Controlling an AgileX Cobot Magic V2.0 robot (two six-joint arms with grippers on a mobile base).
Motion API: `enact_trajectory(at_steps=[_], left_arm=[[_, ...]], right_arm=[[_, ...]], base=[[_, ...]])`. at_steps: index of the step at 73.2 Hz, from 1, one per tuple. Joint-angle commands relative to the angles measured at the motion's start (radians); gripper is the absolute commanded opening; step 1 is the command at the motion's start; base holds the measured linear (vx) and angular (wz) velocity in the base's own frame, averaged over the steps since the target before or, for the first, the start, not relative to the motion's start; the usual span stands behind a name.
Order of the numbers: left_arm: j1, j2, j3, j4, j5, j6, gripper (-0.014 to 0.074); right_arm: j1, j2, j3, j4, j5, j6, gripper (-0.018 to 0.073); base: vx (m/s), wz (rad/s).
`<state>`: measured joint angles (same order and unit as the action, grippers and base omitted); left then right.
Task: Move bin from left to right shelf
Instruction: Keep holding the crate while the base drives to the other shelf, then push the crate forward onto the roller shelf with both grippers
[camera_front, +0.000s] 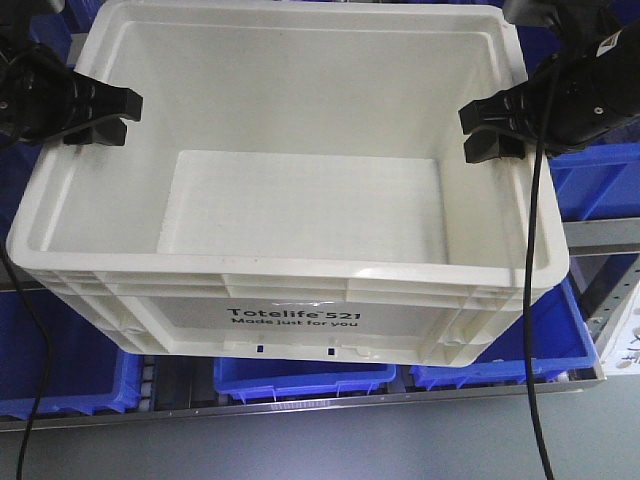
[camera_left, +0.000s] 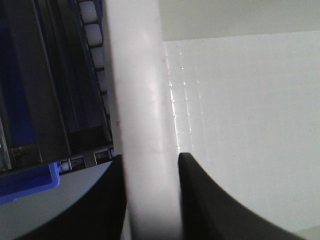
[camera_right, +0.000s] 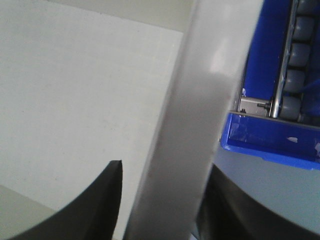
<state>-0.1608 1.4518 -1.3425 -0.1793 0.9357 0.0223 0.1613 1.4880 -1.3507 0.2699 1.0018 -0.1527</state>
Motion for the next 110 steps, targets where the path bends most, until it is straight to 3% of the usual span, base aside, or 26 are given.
enact_trajectory(at_steps=[1,110], left_arm=[[0.000,-0.060,-0.043,-0.026,-0.098,0.029,0.0003],[0.000,-0.060,-0.043,-0.026,-0.099,0.029,0.0003]], right_arm=[[-0.007,-0.045,-0.036,0.003,-0.069,-0.013,-0.0005],[-0.007,-0.045,-0.036,0.003,-0.070,-0.013,-0.0005]], base=[[0.20,0.10],[0.13,0.05]])
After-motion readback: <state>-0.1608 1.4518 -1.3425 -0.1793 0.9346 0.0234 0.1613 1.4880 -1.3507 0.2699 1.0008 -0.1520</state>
